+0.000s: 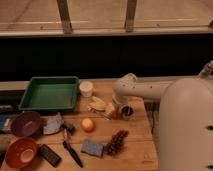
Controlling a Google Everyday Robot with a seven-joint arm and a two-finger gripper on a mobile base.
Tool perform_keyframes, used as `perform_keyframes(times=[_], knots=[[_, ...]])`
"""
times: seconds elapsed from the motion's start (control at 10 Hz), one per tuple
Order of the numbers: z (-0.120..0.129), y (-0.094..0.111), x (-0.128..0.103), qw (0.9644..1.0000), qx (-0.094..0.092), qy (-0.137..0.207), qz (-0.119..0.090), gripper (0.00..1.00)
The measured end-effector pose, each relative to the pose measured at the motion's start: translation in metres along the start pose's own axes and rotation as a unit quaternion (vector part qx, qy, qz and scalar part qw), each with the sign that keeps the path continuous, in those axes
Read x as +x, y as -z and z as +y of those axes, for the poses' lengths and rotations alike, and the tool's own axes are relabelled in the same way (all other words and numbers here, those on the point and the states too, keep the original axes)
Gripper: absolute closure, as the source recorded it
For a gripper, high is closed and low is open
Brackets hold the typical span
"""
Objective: Place pepper in purple bowl
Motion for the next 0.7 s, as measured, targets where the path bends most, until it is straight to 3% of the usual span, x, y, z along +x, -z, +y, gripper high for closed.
perform_keyframes(times=[0.5, 0.6, 0.7], knots=[[0.012, -0.014, 0.008, 0.9998, -0.014, -0.006, 0.009, 0.23], [0.012, -0.015, 0.01, 0.9998, -0.012, -0.008, 0.011, 0.28], [0.013, -0.016, 0.012, 0.9998, -0.008, -0.008, 0.014, 0.4]])
